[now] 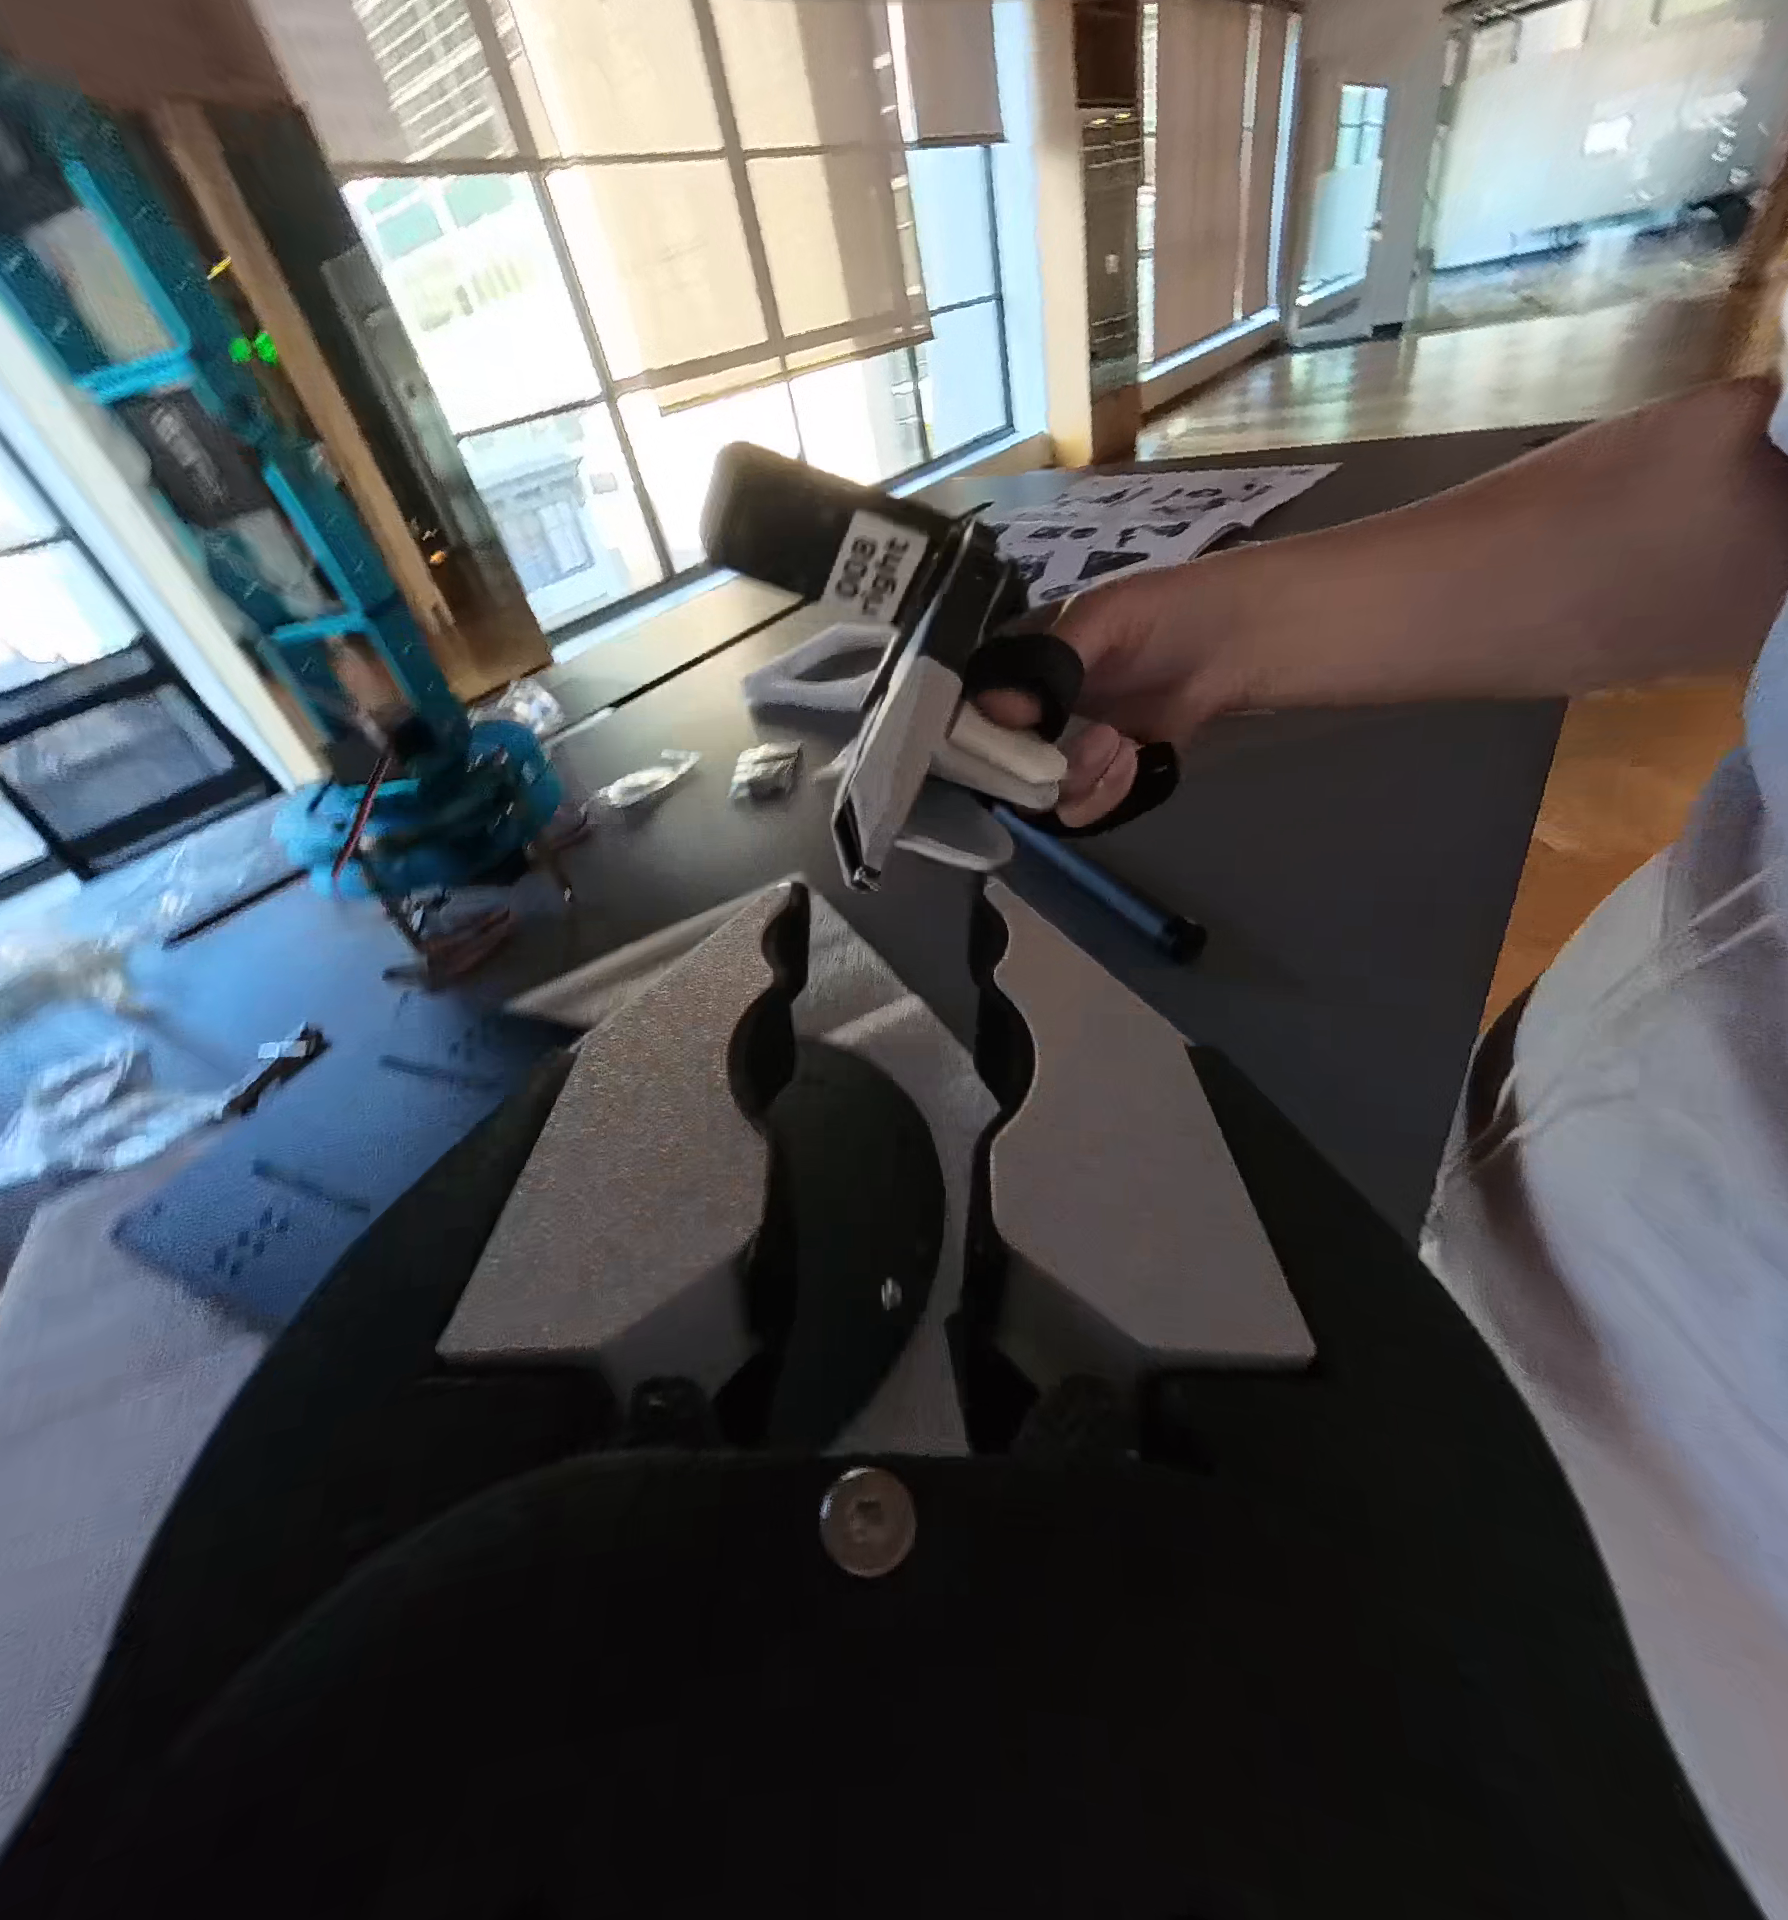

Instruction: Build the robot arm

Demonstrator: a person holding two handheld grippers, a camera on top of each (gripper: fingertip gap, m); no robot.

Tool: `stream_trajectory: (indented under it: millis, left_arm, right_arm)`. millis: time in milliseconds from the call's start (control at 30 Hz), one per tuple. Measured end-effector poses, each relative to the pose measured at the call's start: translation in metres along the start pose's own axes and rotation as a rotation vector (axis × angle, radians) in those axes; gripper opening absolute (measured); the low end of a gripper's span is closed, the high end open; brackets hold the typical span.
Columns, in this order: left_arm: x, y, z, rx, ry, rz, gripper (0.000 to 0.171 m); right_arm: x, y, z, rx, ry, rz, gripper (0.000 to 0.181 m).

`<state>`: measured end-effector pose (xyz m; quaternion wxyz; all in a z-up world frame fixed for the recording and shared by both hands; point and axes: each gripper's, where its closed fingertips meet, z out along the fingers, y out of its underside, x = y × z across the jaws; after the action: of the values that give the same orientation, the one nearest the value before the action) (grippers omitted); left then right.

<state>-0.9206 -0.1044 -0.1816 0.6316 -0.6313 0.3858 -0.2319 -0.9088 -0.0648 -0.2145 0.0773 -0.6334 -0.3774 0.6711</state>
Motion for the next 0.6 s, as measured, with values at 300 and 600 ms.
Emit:
stream_trajectory:
  millis: [300,600]
  left_arm:
    - [-0.002,0.041,-0.038,-0.071,-0.142,-0.108,0.026]
    - [0.005,0.042,-0.034,-0.076,-0.148,-0.084,0.025]
  right_arm:
    - [0.041,0.035,0.029,-0.301,0.132,-0.132,0.002]
    - [0.055,0.047,0.026,-0.407,0.201,-0.193,0.002]
